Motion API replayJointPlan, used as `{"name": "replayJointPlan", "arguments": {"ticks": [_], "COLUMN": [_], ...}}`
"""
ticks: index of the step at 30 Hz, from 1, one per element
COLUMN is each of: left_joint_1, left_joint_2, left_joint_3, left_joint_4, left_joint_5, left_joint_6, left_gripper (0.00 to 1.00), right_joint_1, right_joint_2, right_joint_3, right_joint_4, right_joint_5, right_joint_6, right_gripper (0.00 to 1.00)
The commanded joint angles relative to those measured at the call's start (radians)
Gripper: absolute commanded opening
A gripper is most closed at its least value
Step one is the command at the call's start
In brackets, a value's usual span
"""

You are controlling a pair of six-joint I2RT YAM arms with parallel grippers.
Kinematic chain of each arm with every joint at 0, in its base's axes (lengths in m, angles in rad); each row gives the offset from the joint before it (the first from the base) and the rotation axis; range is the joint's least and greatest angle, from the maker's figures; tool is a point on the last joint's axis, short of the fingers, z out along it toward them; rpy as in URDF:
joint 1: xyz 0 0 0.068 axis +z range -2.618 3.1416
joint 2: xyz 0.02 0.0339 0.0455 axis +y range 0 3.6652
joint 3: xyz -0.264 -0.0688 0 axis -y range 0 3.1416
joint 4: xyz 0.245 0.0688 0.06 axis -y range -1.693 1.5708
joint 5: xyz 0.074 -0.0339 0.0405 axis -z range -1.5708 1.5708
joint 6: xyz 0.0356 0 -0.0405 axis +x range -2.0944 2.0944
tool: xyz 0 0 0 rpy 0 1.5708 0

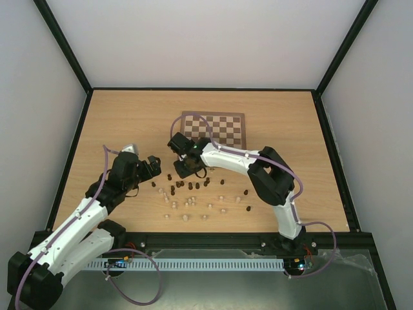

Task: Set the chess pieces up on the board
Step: Pick up the chess piece at the center of the board.

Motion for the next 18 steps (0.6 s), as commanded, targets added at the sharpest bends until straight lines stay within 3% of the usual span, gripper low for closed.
{"name": "replayJointPlan", "arguments": {"ticks": [1,5,10,18], "left_joint_1": [-0.003,-0.003,-0.003,-0.003], "left_joint_2": [-0.010,-0.007,-0.006,-0.005], "left_joint_3": [-0.009,-0.012,-0.016,-0.019], "left_joint_4": [-0.016,-0.012,-0.007,-0.004], "left_joint_5": [-0.016,-0.018,-0.016,-0.016], "left_joint_6": [0.006,0.008,0.006,0.005], "left_gripper": [1.00,0.99,1.00,0.99], "right_joint_1": [-0.001,-0.001,0.000,-0.001], "right_joint_2": [0.034,0.051,0.058,0.051], "right_joint_3": [0.051,0.060,0.062,0.053], "right_joint_4": [-0.073,-0.080,-0.079,-0.079], "right_joint_5": [0.027,0.033,0.033,0.037], "right_joint_6": [-0.013,-0.015,-0.019,-0.019], "right_gripper": [0.35,0.31,0.16,0.11]}}
